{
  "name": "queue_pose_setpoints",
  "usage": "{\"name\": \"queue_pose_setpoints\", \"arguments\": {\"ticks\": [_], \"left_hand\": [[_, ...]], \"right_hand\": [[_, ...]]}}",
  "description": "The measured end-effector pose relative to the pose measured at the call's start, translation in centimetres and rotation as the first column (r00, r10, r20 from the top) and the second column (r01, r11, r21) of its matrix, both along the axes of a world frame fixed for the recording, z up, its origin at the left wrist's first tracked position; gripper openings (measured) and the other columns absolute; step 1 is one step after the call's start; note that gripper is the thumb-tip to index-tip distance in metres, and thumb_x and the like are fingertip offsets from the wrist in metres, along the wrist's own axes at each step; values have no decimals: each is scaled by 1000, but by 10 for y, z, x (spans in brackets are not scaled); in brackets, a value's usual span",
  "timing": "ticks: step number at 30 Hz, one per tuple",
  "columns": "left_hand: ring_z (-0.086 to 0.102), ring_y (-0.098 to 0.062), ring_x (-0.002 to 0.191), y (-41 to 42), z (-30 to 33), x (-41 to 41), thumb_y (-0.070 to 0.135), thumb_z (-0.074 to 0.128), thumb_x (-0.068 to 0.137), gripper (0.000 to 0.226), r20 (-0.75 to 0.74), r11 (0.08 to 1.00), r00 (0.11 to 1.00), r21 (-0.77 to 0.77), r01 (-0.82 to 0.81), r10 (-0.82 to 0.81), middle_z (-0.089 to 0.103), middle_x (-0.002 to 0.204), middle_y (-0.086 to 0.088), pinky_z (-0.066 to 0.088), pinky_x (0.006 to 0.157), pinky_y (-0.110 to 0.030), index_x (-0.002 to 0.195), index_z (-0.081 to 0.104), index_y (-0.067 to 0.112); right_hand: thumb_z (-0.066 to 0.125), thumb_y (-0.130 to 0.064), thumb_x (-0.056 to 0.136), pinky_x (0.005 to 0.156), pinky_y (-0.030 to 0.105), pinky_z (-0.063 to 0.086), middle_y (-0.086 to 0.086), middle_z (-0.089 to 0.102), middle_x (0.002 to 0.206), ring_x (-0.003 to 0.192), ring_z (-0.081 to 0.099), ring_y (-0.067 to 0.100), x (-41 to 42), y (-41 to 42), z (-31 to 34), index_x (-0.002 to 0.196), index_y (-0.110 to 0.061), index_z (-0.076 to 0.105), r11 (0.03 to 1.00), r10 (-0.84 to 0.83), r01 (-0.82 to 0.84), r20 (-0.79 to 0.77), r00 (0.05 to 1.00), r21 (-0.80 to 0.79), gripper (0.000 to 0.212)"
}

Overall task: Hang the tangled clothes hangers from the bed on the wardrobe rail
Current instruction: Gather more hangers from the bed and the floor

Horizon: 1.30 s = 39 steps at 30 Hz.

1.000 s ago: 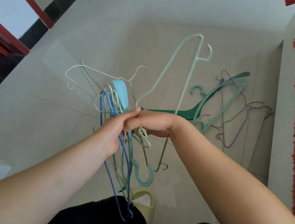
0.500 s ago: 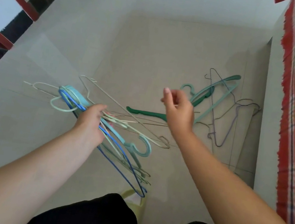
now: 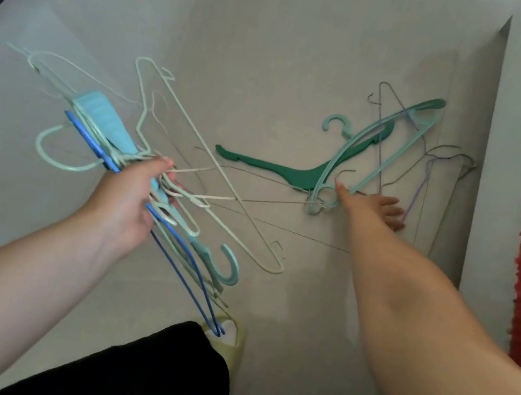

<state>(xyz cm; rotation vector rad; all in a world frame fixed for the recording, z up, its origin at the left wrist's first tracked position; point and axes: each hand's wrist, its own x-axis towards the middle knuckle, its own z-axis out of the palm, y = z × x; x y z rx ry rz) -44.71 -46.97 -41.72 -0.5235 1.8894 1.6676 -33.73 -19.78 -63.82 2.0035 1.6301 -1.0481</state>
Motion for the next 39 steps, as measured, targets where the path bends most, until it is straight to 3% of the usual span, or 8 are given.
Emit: {"name": "queue_pose_setpoints", "arguments": {"ticks": [6,15,19,23,27,30,36,39], "left_hand": [[52,-7,44,1,-3,1,12,60,91,20,-59,999,998,-36,6,-8,52,51,5,45,49,-19,73,54,17],[50,-11,49,0,-3,3,12,62,89,12,-67,995,997,-89,39,-45,51,60,0,44,55,-25,79,57,16],[49,-12,50,-1,-2,4,13,63,89,11,-62,994,997,-103,36,-43,52,61,0,44,59,-27,80,58,16],[50,-11,51,-1,-1,5,14,66,86,14,-48,994,999,-111,-2,-4,53,60,1,45,63,-27,76,57,17],[50,-15,54,1,0,7,16,67,85,17,-49,993,999,-120,-7,1,49,61,-1,44,61,-28,74,55,17],[50,-16,55,-1,1,8,16,67,86,15,-55,992,998,-122,-12,5,49,64,-1,44,61,-28,75,56,17],[53,-15,51,-20,-1,4,18,66,86,12,-56,986,997,-163,48,-57,50,65,-2,42,44,-18,82,56,15],[54,-15,57,-29,-1,6,20,68,86,12,-66,983,994,-172,70,-82,52,67,0,45,55,-23,83,57,17]], "right_hand": [[58,-62,72,101,50,32,15,26,148,130,29,37,-12,-3,-17,146,-4,21,985,-7,1,30,1000,173,101],[57,-18,87,98,40,35,14,40,142,126,37,35,-10,-1,-32,133,-9,35,979,29,-28,-1,1000,204,52],[57,-19,86,82,37,33,13,53,131,125,39,37,-7,-14,-31,128,-7,46,986,71,-62,-56,996,153,45],[63,-30,78,97,36,39,17,56,126,121,45,38,-5,-18,-15,122,-7,53,998,60,-62,-172,983,-6,50],[65,-31,80,86,30,48,15,56,113,98,57,29,-19,-25,5,105,-3,60,983,147,-173,-302,942,-63,39],[70,-39,75,91,43,51,20,50,126,108,56,38,-17,-31,0,125,-6,53,985,152,-165,-224,963,-44,62],[66,-43,81,78,32,43,12,62,120,109,59,33,-7,-52,9,121,-10,55,964,260,-263,-102,960,-25,53],[61,-39,83,76,34,41,13,61,116,107,57,33,-12,-56,-2,117,-10,58,960,276,-278,-51,960,-38,44]]}}
